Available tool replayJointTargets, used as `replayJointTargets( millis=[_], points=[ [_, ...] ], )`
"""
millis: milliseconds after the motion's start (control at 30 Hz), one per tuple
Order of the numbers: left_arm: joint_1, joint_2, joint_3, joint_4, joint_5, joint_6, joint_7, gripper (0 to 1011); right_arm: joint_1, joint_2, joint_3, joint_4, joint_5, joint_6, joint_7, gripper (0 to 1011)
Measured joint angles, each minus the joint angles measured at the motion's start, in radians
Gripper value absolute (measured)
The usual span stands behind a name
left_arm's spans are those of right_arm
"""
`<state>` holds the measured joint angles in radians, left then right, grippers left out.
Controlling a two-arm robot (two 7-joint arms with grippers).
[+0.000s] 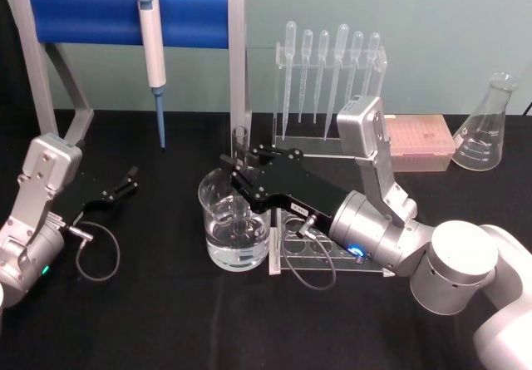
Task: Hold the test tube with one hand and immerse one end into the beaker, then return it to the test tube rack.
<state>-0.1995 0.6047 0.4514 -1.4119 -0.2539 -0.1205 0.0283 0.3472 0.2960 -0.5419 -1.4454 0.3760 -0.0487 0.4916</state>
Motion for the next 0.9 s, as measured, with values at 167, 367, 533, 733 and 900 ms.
replayJointTargets(
  millis=[167, 367, 533, 733, 900],
  points=[
    [0.000, 0.000, 0.000, 0.000, 0.000, 0.000, 0.000, 1000, 0.000, 0.000, 0.000, 0.000, 0.000, 0.000, 0.000, 238],
    [0.000, 0.000, 0.000, 0.000, 0.000, 0.000, 0.000, 1000, 0.000, 0.000, 0.000, 0.000, 0.000, 0.000, 0.000, 238],
    [0.000, 0.000, 0.000, 0.000, 0.000, 0.000, 0.000, 1000, 0.000, 0.000, 0.000, 0.000, 0.000, 0.000, 0.000, 238],
    [0.000, 0.000, 0.000, 0.000, 0.000, 0.000, 0.000, 1000, 0.000, 0.000, 0.000, 0.000, 0.000, 0.000, 0.000, 238],
    [0.000, 0.000, 0.000, 0.000, 0.000, 0.000, 0.000, 1000, 0.000, 0.000, 0.000, 0.000, 0.000, 0.000, 0.000, 238]
  ],
)
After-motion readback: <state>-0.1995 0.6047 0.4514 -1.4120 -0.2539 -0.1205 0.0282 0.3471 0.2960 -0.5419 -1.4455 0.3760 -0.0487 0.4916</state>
